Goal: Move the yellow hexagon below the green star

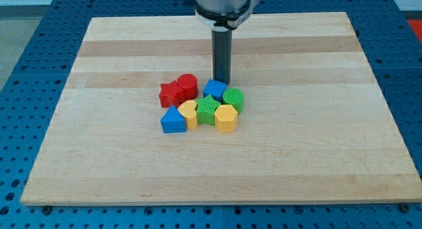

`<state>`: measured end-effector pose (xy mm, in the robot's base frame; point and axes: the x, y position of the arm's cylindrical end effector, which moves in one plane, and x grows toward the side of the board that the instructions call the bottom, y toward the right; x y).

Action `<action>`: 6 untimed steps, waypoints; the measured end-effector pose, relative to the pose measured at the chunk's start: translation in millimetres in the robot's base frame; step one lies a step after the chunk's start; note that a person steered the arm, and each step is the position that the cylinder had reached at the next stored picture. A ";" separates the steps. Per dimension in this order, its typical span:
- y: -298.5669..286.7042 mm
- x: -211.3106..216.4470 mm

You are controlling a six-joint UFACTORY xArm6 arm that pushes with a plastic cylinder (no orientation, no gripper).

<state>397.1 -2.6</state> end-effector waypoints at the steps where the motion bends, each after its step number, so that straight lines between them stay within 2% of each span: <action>1: -19.2 3.1; 4: -10.4 -6.5; 6: 32.0 -59.0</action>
<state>338.1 29.4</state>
